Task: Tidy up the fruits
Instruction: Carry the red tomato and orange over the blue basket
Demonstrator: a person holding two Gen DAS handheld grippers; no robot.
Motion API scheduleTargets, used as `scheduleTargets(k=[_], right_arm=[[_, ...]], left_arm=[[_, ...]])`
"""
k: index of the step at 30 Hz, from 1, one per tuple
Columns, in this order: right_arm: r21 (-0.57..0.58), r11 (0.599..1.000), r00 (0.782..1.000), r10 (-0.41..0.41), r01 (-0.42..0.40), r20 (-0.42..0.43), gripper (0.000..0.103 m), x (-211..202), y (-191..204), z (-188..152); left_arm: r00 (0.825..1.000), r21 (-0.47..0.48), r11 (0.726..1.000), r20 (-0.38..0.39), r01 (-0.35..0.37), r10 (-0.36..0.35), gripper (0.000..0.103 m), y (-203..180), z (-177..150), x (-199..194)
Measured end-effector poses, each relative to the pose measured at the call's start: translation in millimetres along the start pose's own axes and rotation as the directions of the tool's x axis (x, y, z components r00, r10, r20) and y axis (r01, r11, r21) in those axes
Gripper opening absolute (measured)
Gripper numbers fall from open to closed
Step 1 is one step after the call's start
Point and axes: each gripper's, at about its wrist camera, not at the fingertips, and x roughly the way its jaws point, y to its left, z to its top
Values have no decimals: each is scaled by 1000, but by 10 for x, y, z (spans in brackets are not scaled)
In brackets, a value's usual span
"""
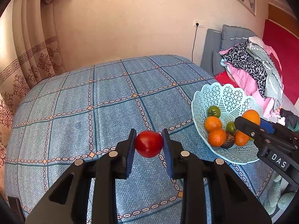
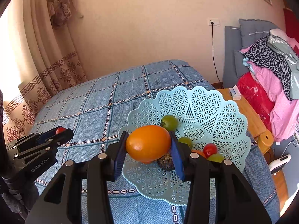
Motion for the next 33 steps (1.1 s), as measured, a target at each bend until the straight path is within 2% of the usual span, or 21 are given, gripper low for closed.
scheduleTargets(k=[16,33], right_arm=[[141,989,998,-47,39,53,44,-142,-651,142],[187,981,996,-69,57,59,44,-122,-871,171]], left_arm=[[996,87,992,13,88,-89,28,-648,222,74],[987,135,978,12,159,-162,28,-1048,367,193]])
